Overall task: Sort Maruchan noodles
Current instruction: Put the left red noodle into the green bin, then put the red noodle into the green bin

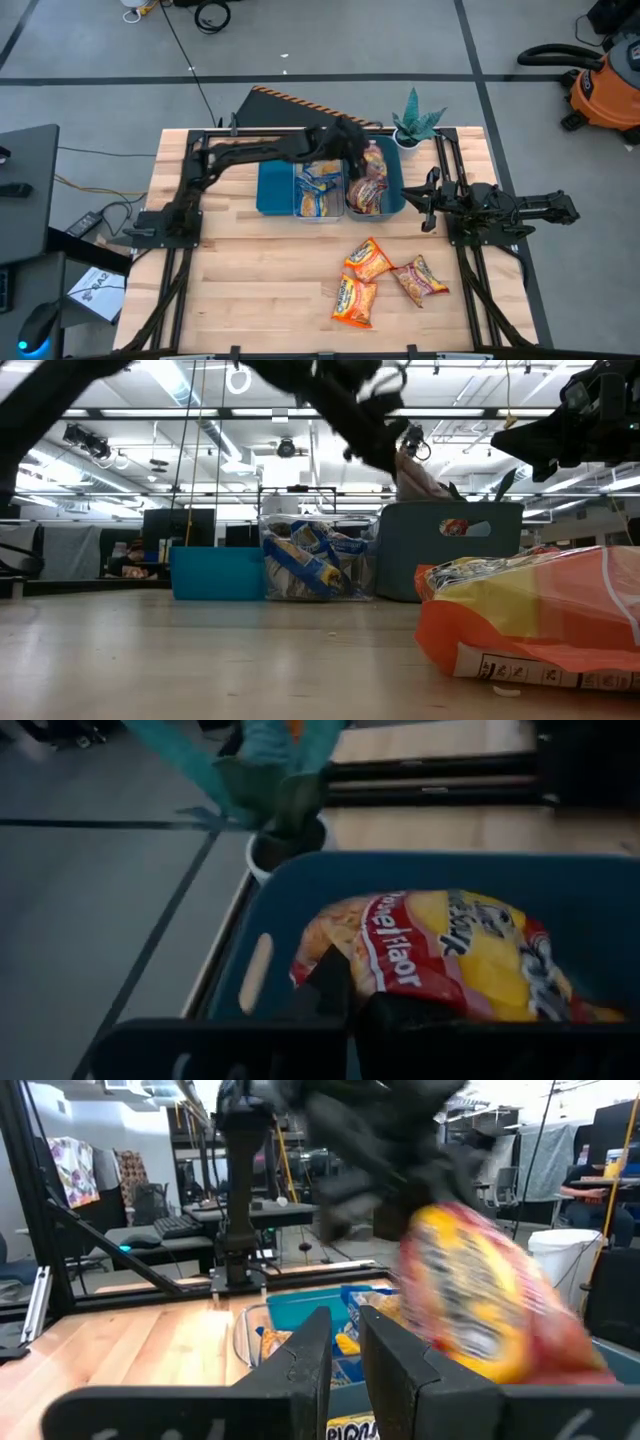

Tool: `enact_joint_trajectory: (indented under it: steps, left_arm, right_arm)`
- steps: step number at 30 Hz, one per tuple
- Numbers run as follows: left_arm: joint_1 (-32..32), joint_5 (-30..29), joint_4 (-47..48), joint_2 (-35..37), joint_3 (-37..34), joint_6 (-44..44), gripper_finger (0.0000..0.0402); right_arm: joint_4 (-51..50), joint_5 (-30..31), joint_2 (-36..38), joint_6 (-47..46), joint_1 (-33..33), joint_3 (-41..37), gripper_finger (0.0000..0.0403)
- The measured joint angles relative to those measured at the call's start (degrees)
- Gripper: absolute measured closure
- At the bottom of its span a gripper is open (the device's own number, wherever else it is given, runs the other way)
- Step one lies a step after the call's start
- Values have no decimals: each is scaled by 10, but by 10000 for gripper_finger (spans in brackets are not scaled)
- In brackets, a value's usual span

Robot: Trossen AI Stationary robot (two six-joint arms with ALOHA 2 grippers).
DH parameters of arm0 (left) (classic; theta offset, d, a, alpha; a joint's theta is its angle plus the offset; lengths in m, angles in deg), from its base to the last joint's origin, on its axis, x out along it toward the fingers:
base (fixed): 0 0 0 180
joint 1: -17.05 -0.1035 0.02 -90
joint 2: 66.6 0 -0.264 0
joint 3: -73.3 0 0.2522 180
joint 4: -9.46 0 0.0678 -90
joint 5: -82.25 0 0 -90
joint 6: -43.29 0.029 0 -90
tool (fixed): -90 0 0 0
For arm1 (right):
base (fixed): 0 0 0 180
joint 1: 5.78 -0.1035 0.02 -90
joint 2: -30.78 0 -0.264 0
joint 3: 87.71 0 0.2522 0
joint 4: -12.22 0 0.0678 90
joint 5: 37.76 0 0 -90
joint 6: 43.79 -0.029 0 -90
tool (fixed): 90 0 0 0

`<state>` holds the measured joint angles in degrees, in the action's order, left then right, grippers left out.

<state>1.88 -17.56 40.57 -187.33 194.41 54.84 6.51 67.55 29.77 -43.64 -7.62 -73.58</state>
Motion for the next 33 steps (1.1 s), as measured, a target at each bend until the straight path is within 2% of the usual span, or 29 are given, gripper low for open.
enact_joint_trajectory:
  steps: [4, 8, 12, 17, 20, 23, 25, 28, 33]
  left_arm:
    - [-32, 28, -71, -53, 0, 1, 398]
    - [-46, 34, -48, -88, 0, 19, 376]
    - [-42, 60, -8, -92, 0, 26, 298]
    - [-22, 53, 74, -66, 11, 26, 192]
    - [-4, 43, 162, -35, 26, 28, 163]
    - [19, 53, 208, -9, 14, 28, 161]
    - [38, 68, 197, 15, -15, 26, 170]
    - [74, 72, 129, 61, -85, 28, 191]
    - [117, 74, -33, 145, -243, 17, 222]
  right_arm:
    - [0, 0, 0, 0, 0, 0, 341]
    - [0, 0, 0, 0, 0, 0, 341]
    - [0, 0, 0, 0, 0, 0, 341]
    - [0, 0, 0, 0, 0, 0, 341]
    - [1, 0, 0, 0, 0, 0, 341]
    - [0, 0, 0, 0, 0, 0, 341]
    - [0, 0, 0, 0, 0, 0, 341]
    - [0, 0, 0, 0, 0, 0, 341]
    - [0, 0, 0, 0, 0, 0, 341]
